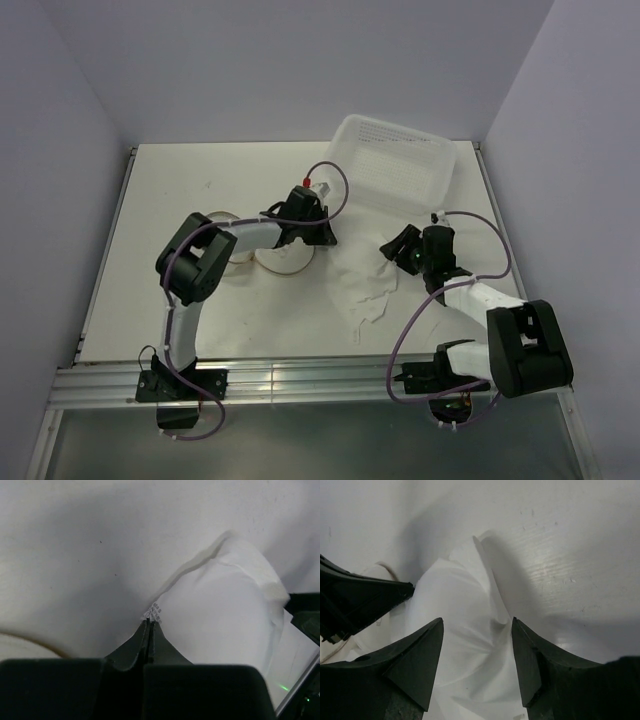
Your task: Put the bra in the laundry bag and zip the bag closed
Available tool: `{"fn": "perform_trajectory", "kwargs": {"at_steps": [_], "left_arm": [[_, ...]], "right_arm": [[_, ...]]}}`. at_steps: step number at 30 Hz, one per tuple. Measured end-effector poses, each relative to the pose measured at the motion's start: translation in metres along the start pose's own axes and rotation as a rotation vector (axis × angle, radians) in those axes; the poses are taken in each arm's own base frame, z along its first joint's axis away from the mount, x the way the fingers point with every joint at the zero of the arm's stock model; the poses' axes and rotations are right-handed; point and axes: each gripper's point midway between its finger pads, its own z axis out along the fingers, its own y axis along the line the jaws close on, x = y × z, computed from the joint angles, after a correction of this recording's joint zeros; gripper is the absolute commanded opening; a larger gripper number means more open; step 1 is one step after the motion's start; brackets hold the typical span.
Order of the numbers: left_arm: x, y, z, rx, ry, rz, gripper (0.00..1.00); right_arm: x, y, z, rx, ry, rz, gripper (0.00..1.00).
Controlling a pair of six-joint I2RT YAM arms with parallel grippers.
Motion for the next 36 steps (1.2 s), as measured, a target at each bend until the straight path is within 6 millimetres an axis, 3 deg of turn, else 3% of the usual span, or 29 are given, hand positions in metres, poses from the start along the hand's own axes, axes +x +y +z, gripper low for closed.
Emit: {"fn": "perform_trajectory", "kwargs": {"at_steps": [4, 9, 15, 19, 20, 24, 29, 31, 36], "left_arm": [[-0.003, -0.012, -0.028, 0.038, -0.052, 0.020, 0.00], [-0.024, -0.047, -0.069, 0.148, -0.188, 0.077, 0.00], [-0.036, -0.089, -0.107, 0.300, -0.287, 0.173, 0.00], [-0.036, -0.111, -0.130, 0.375, -0.309, 0.223, 0.00], [-0.036, -0.115, -0.136, 0.390, -0.316, 0.230, 0.00], [-0.044, -0.134, -0.166, 0.448, -0.361, 0.258, 0.00], [-0.051, -0.159, -0.209, 0.519, -0.421, 0.294, 0.00], [-0.051, -0.169, -0.224, 0.549, -0.435, 0.309, 0.00], [-0.047, -0.188, -0.251, 0.606, -0.418, 0.346, 0.00]], "right_arm": [[-0.009, 0.013, -0.002, -0.059, -0.033, -0.034, 0.81], [-0.021, 0.032, -0.008, -0.153, -0.094, -0.080, 0.82], [-0.014, 0.049, -0.023, -0.302, -0.112, -0.152, 0.83], [-0.017, 0.081, -0.044, -0.473, -0.145, -0.225, 0.80], [-0.020, 0.090, -0.051, -0.521, -0.162, -0.245, 0.86], [-0.021, 0.118, -0.082, -0.689, -0.211, -0.321, 0.87], [-0.026, 0.141, -0.118, -0.818, -0.294, -0.406, 0.87], [-0.030, 0.149, -0.133, -0.855, -0.339, -0.440, 0.99], [-0.034, 0.163, -0.161, -0.898, -0.380, -0.553, 1.00]]}}
